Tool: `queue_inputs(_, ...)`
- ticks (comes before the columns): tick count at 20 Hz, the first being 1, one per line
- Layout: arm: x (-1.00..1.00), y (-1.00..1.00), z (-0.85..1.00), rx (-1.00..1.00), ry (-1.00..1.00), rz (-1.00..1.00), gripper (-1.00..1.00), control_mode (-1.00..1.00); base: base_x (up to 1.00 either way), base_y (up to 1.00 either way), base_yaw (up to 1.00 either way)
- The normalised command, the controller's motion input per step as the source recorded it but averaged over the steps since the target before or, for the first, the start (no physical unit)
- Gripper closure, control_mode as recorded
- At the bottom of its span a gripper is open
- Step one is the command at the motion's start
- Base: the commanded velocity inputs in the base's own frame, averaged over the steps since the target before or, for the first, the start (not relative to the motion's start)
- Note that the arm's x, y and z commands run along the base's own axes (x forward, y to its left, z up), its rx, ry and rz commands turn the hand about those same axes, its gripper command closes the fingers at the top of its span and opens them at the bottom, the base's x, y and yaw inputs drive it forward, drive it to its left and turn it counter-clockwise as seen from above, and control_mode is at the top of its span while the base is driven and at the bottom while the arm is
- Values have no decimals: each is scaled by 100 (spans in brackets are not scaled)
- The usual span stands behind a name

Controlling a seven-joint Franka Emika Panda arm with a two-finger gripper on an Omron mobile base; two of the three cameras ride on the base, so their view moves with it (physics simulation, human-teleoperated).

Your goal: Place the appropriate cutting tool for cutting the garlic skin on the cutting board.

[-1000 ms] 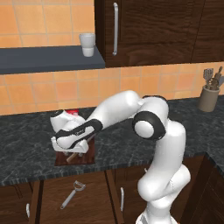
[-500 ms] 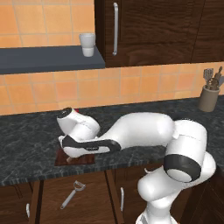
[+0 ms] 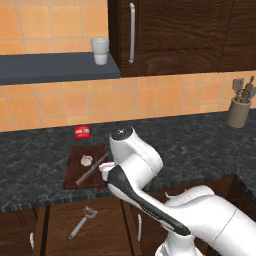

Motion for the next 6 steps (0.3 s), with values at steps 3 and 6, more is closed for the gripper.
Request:
queue_inputs(3, -100, -96, 63, 0, -2, 21, -100, -100, 0, 0, 0)
queue_inputs(6, -100, -95, 66, 0, 5, 12, -100, -100, 0, 0, 0)
